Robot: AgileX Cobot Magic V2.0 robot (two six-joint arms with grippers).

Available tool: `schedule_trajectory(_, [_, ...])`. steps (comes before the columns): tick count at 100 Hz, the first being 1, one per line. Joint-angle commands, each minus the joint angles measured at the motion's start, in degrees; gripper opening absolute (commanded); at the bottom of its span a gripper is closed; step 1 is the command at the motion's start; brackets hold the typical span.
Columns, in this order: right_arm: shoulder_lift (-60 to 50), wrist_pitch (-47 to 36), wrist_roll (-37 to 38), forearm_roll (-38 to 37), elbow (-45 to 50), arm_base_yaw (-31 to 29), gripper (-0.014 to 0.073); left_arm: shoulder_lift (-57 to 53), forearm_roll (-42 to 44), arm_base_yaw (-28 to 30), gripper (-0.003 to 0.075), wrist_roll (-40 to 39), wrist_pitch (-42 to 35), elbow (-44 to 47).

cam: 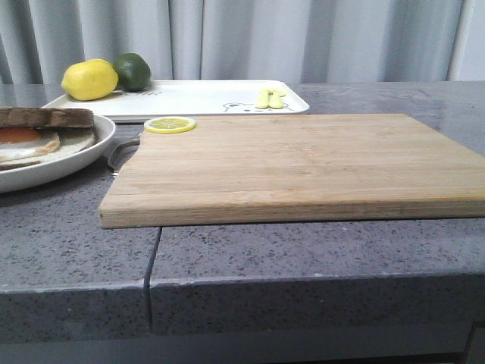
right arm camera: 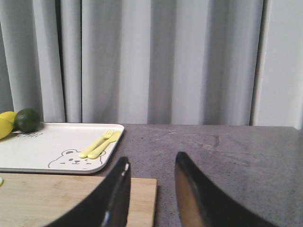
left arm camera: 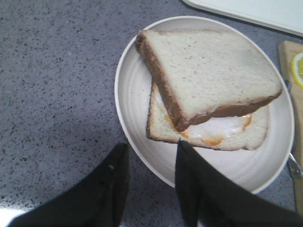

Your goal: Place bread and move sandwich to tray

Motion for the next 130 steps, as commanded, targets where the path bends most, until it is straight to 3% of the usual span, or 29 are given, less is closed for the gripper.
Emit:
schedule_trajectory(1, [0.2,-2.5,-0.7,-1.5,-1.7,-0.5,0.0256,2.0,-2.0,1.2,0.0222,-0.6,-4.1,-1.5])
schedule_trajectory(48, [0.2,-2.5,-0.7,-1.4,-1.7,-0.5,0.0256,14.0,-5.4,1.5,0.0222,-0.6,-10.6,-1.5])
schedule_trajectory(130, [0.2,-2.8,-0.7,-1.4,-1.7,-0.5,0.0256,23.0,-5.9,1.5,0.0222,-0.6,-15.8,-1.6])
